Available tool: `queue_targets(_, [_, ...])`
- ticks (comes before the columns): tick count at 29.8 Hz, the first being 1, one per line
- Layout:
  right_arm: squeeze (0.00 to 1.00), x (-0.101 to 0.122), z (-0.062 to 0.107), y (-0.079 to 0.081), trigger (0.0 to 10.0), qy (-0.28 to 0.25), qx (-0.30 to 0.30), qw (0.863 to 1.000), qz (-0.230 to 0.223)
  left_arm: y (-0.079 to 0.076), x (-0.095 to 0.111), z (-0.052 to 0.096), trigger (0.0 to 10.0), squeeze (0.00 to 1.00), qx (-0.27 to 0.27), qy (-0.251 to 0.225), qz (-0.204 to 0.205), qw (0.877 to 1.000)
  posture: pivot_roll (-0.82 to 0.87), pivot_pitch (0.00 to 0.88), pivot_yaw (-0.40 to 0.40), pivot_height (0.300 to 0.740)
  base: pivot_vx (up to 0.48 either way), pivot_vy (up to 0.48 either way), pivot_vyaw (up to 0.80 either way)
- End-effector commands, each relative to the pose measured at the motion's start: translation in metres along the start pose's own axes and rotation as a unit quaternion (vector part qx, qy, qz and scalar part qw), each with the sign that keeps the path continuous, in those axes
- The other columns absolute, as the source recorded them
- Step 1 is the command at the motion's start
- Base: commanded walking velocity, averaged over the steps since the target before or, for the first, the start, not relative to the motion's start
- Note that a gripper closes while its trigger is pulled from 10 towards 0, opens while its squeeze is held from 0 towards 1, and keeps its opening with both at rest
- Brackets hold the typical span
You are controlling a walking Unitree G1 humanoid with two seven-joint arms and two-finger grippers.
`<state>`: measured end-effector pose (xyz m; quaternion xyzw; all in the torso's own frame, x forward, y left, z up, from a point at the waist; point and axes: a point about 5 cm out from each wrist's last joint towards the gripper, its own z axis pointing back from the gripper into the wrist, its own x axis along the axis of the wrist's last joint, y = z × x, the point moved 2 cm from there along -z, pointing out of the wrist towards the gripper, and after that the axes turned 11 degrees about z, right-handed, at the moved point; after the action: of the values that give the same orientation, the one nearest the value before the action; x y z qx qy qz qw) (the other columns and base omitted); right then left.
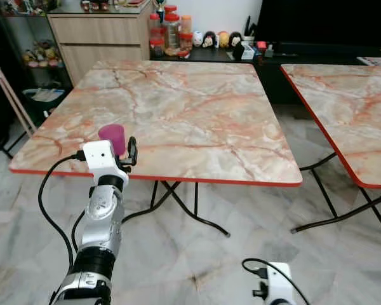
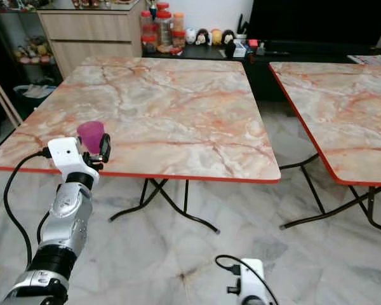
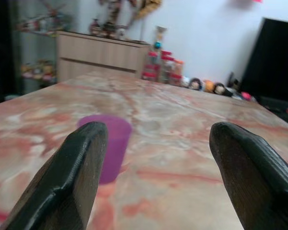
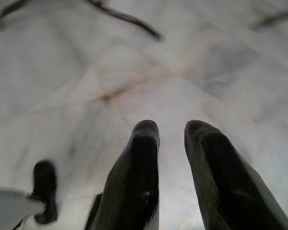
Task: Setting the table
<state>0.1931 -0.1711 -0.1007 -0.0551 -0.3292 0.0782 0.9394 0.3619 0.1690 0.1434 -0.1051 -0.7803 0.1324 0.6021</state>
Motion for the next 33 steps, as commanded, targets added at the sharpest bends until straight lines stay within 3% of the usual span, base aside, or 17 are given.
queue_targets(1, [0.00, 0.003, 0.000, -0.009, 10.0, -0.008, -0.004, 1.000, 0.012, 0.006, 0.002, 0.004, 10.0, 0.00, 0.024, -0.012, 0.004, 1.000, 0.13, 0.000, -0.109, 0.740, 0.000, 0.000, 0.00])
queue_targets(8, [0.00, 0.007, -0.001, -0.015, 10.0, -0.015, -0.007, 1.000, 0.009, 0.011, -0.007, 0.015, 10.0, 0.00, 0.018, 0.005, -0.020, 1.000, 0.12, 0.000, -0.120, 0.740, 0.000, 0.000, 0.00])
queue_targets(16, [0.00, 0.006, -0.001, -0.017, 10.0, -0.015, -0.010, 1.000, 0.005, 0.008, 0.001, 0.007, 10.0, 0.00, 0.014, -0.006, -0.029, 0.999, 0.13, 0.000, -0.128, 0.740, 0.000, 0.000, 0.00])
queue_targets(33, [0.00, 0.007, -0.001, -0.014, 10.0, -0.014, -0.011, 1.000, -0.004, 0.014, 0.005, 0.004, 10.0, 0.00, 0.021, -0.008, -0.041, 0.999, 0.13, 0.000, -0.116, 0.740, 0.000, 0.000, 0.00])
